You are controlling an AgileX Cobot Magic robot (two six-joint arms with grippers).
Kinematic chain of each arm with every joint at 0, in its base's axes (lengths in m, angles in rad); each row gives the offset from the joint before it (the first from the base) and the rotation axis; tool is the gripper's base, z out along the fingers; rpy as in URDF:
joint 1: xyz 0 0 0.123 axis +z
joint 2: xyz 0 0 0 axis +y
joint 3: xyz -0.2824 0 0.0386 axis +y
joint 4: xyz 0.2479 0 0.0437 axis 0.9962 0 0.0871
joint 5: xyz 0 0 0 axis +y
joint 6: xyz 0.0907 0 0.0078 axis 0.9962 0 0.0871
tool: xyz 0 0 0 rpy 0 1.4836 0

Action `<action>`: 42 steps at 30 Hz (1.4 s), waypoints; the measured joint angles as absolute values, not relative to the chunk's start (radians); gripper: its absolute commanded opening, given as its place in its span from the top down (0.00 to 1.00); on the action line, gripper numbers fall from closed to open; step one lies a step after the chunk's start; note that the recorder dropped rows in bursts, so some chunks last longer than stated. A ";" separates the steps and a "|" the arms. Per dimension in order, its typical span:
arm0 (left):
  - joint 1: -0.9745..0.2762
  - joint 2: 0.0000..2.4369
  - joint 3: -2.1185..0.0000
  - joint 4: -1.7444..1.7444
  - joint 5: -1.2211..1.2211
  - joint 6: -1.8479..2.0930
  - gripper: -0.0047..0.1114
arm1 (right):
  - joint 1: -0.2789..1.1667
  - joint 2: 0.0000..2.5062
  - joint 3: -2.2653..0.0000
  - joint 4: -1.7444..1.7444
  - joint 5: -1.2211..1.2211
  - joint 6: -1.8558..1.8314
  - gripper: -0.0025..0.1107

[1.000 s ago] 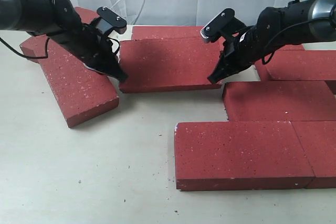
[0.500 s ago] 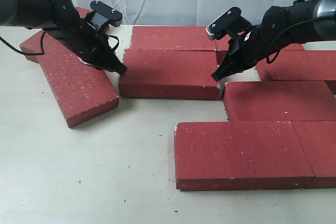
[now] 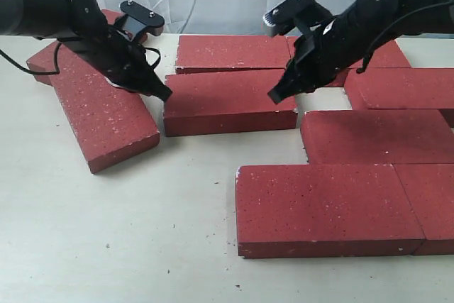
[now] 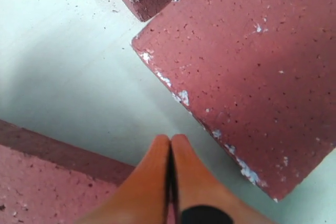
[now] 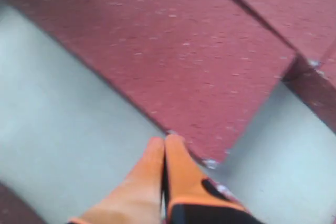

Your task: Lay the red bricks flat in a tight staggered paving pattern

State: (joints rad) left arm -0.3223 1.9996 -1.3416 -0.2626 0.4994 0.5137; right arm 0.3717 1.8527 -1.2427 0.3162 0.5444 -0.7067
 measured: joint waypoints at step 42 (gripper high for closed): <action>-0.326 2.090 -1.392 -0.377 0.436 0.604 0.96 | 0.463 2.062 -1.336 0.434 0.539 -0.957 0.99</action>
